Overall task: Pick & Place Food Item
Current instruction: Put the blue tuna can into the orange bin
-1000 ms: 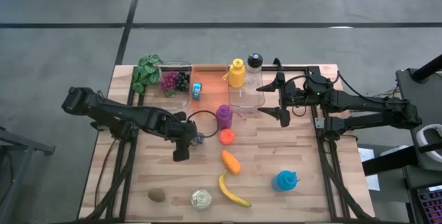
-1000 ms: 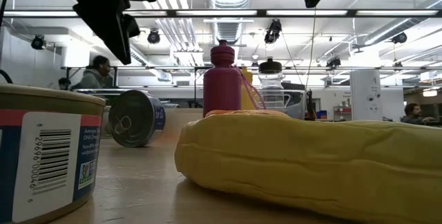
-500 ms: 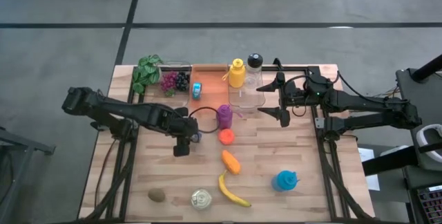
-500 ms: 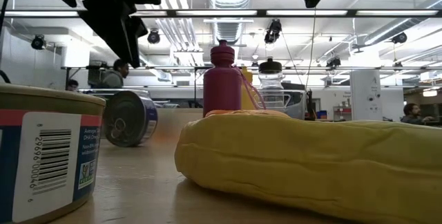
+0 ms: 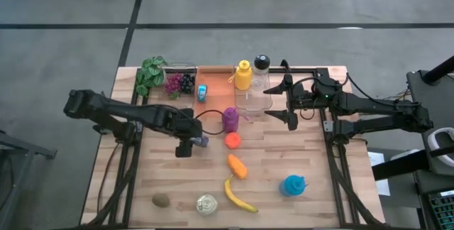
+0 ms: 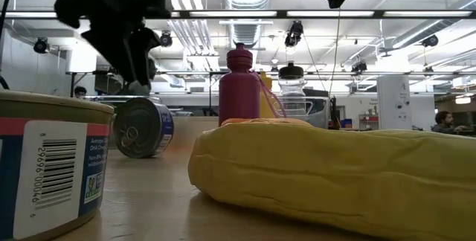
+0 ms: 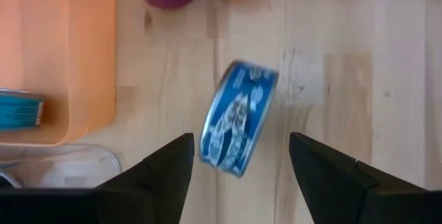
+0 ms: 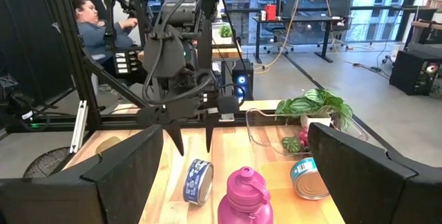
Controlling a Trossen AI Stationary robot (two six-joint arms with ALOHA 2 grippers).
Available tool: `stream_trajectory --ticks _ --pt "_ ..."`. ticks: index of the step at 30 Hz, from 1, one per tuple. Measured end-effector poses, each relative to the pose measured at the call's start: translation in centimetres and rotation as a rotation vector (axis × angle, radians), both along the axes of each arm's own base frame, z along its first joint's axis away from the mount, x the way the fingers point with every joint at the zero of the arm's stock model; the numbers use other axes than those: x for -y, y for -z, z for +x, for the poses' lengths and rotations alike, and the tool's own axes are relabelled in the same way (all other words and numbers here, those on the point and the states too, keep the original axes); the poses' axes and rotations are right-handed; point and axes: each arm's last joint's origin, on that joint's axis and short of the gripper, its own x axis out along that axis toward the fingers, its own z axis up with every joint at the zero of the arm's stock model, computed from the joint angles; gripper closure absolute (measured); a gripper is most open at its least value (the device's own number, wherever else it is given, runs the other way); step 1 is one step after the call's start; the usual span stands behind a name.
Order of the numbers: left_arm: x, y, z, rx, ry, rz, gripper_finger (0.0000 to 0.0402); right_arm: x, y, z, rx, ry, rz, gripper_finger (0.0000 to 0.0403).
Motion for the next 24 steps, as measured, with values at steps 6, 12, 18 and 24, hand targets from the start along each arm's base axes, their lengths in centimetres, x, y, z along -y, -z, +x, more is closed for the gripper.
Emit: stream_trajectory --ticks 6,12,18,24 --pt "0.0 1.2 -0.2 -0.007 0.040 -0.024 0.0161 0.0 0.0 0.0 0.000 0.001 0.002 0.0044" --pt "0.1 1.4 0.1 0.039 0.089 -0.023 0.0150 0.0 0.0 0.0 0.000 0.002 0.004 0.0044" --pt "0.0 1.4 0.2 0.043 0.143 0.003 0.0135 0.0 0.0 0.0 0.000 0.002 0.004 0.0044" --pt "-0.5 1.8 0.1 0.034 0.158 0.037 0.0124 0.0 0.0 0.0 0.000 0.001 0.000 0.0044"
